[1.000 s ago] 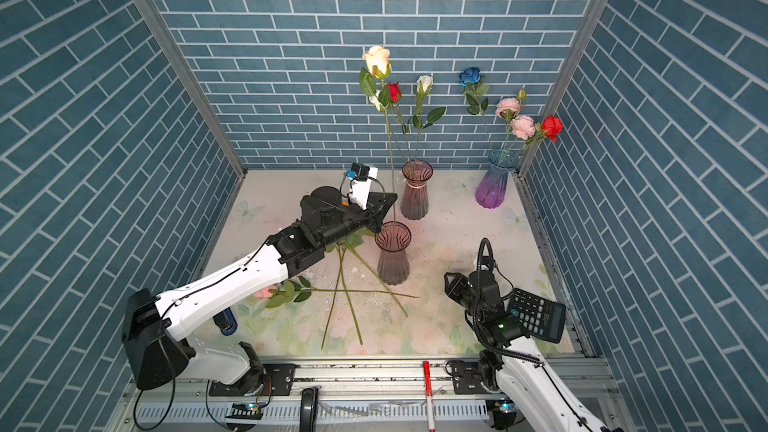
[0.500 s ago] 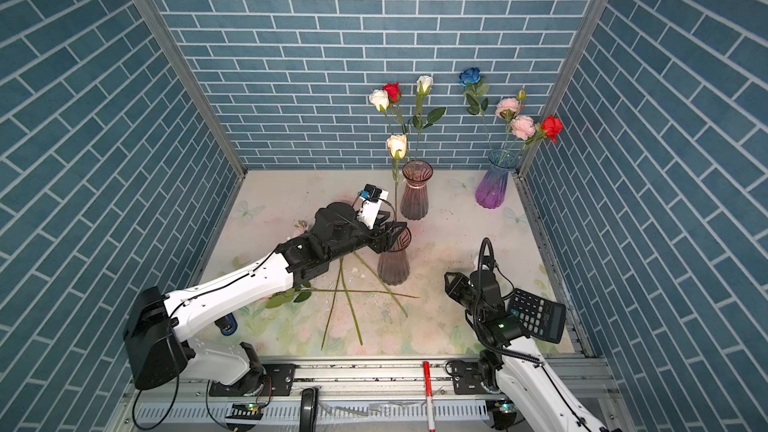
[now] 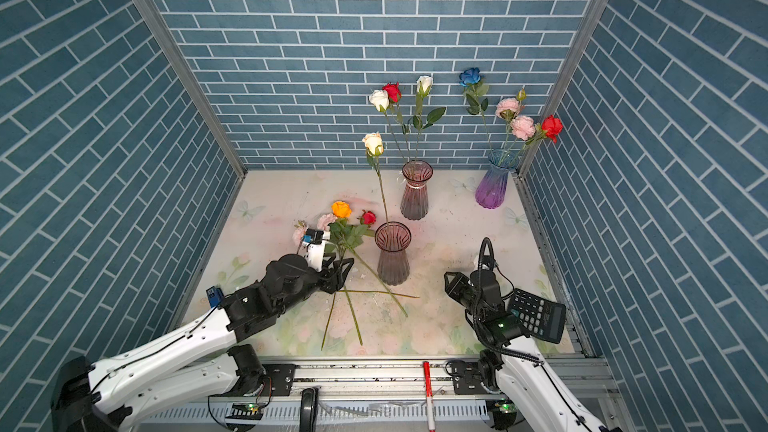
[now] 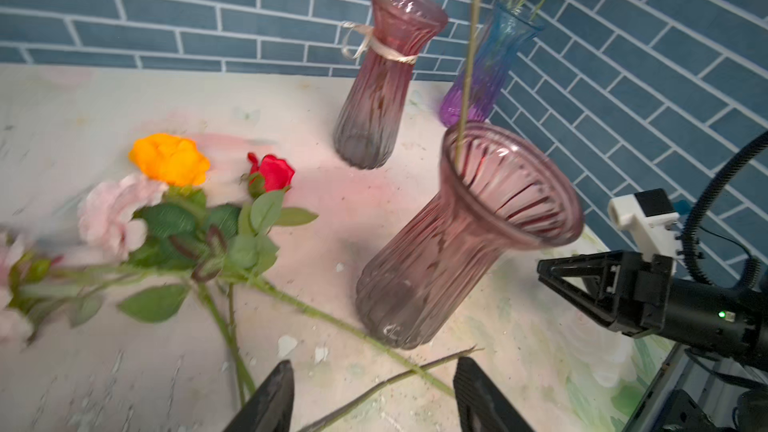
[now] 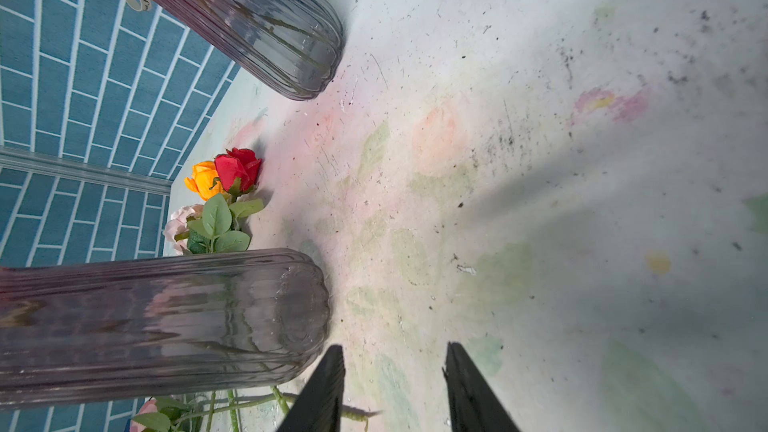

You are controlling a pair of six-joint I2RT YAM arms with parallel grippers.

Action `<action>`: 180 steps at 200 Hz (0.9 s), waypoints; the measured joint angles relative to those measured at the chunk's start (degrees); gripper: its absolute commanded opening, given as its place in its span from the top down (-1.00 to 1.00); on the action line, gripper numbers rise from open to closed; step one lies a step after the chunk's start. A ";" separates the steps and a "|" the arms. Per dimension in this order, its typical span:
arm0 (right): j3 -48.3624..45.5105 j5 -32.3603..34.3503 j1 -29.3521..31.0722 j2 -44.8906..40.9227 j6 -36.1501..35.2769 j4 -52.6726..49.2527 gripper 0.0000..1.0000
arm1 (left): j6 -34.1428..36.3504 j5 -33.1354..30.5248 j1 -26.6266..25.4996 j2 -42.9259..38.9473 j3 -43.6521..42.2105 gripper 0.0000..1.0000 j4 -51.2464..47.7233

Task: Arrange the flowers into the vase
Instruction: 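Lower the cream rose into the pink vase and open the left gripper, then return the left gripper to the pile and close on pink peony stems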

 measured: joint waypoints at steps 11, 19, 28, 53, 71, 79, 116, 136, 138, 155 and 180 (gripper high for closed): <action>0.00 -0.04 0.00 0.85 0.00 0.39 0.16 | -1.95 -1.25 0.00 -3.41 -2.64 -0.19 -1.77; 0.00 -0.07 0.00 1.46 0.00 0.55 0.16 | -3.23 -1.95 0.04 -5.42 -4.24 -0.19 -2.73; -0.02 -0.13 0.00 1.92 0.00 0.52 0.16 | -4.94 -2.60 0.26 -7.39 -5.95 -0.19 -3.72; 0.00 -0.20 -0.02 2.05 0.00 0.63 0.16 | -9.03 -1.99 2.47 -10.21 -9.81 -0.17 -4.09; 0.00 -0.20 -0.02 2.05 0.02 0.63 0.16 | -11.32 0.55 5.86 -9.55 -11.80 -0.14 -3.41; 0.00 -0.20 -0.02 2.05 0.02 0.63 0.16 | -12.07 1.81 7.15 -8.52 -12.15 -0.13 -2.86; 0.00 -0.20 -0.02 2.03 0.94 0.63 0.16 | -13.51 10.03 10.54 0.90 -12.13 -0.01 3.26; 0.00 -0.20 -0.02 2.05 1.01 0.63 0.16 | -14.60 15.21 11.32 8.57 -11.50 0.12 7.91; -0.02 -0.22 -0.02 2.05 1.03 0.63 0.16 | -14.88 15.43 11.34 9.29 -11.39 0.13 8.35; 0.00 -0.22 -0.02 2.05 1.03 0.63 0.16 | -17.64 19.41 11.50 16.46 -9.99 0.19 12.61; 0.00 -0.24 -0.02 2.05 1.03 0.66 0.16 | -22.47 23.17 11.54 25.16 -8.44 0.21 19.28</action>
